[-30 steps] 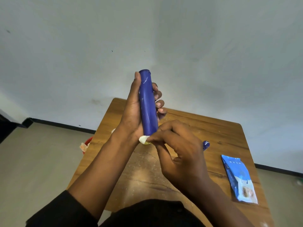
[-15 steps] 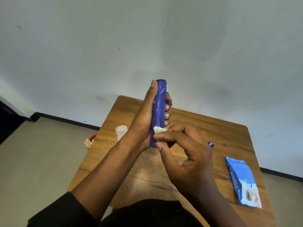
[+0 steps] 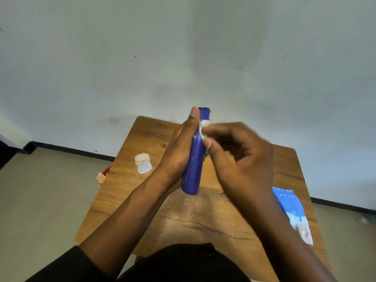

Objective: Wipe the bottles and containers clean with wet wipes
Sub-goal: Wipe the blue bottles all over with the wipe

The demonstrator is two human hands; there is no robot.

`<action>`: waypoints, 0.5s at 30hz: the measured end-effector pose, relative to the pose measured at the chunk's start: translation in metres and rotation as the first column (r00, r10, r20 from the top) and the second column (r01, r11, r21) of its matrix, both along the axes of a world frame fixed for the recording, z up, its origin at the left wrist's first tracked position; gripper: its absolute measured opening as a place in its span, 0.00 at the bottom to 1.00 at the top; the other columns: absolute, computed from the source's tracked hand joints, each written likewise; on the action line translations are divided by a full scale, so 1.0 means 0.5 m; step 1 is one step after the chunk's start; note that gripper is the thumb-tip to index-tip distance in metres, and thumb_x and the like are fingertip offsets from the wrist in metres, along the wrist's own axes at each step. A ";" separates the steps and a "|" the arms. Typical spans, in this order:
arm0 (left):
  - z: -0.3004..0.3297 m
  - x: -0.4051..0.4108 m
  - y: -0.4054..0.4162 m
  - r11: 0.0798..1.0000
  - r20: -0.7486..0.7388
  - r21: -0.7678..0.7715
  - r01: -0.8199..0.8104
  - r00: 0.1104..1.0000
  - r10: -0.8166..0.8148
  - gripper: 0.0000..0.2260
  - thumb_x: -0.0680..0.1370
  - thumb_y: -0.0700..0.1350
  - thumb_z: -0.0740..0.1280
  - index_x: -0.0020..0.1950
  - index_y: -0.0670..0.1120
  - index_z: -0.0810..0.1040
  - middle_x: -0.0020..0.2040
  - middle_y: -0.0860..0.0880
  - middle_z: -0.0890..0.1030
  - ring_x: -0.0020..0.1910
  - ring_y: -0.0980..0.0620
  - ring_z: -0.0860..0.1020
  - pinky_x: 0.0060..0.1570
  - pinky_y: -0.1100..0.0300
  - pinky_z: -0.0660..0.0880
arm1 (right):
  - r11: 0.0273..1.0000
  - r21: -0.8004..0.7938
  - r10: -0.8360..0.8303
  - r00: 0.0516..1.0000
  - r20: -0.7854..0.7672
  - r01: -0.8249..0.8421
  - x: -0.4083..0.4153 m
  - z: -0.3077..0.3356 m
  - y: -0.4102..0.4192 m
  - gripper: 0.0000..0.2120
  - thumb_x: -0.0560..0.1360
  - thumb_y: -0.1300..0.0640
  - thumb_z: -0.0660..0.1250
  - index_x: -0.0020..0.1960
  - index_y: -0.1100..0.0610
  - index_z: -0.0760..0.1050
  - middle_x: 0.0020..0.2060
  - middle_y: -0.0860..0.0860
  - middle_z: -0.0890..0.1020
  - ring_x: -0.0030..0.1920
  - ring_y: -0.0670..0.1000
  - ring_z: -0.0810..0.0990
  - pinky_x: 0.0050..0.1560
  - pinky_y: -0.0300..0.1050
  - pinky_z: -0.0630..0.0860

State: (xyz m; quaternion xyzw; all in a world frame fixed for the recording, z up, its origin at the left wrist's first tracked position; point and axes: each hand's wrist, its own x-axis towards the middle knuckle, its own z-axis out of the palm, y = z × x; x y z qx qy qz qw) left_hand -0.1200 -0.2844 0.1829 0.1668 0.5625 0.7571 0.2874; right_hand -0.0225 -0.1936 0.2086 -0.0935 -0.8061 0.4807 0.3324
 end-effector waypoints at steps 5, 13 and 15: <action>-0.002 -0.019 -0.015 0.999 -0.027 -0.049 0.022 0.999 -0.024 0.28 0.82 0.68 0.56 0.53 0.45 0.81 0.41 0.47 0.78 0.40 0.50 0.76 0.47 0.51 0.75 | 0.974 0.215 0.055 0.996 0.070 -0.069 0.050 -0.035 -0.046 0.10 0.77 0.62 0.75 0.56 0.53 0.84 0.48 0.43 0.85 0.50 0.43 0.83 0.49 0.30 0.77; 0.003 0.017 -0.003 0.993 -0.115 -0.115 0.017 0.993 -0.031 0.18 0.78 0.65 0.56 0.54 0.57 0.81 0.47 0.50 0.87 0.48 0.49 0.87 0.51 0.54 0.84 | 0.987 0.139 -0.073 0.995 -0.068 0.082 -0.010 0.006 0.023 0.11 0.78 0.64 0.75 0.59 0.56 0.85 0.51 0.51 0.82 0.49 0.49 0.83 0.49 0.42 0.82; -0.001 0.017 -0.007 0.996 -0.079 -0.085 0.005 0.997 -0.011 0.23 0.82 0.66 0.56 0.52 0.50 0.81 0.45 0.43 0.84 0.46 0.44 0.84 0.52 0.48 0.81 | 0.974 0.210 -0.068 0.994 -0.081 0.084 0.003 -0.009 0.009 0.10 0.78 0.64 0.75 0.59 0.57 0.86 0.50 0.52 0.82 0.50 0.45 0.82 0.48 0.36 0.79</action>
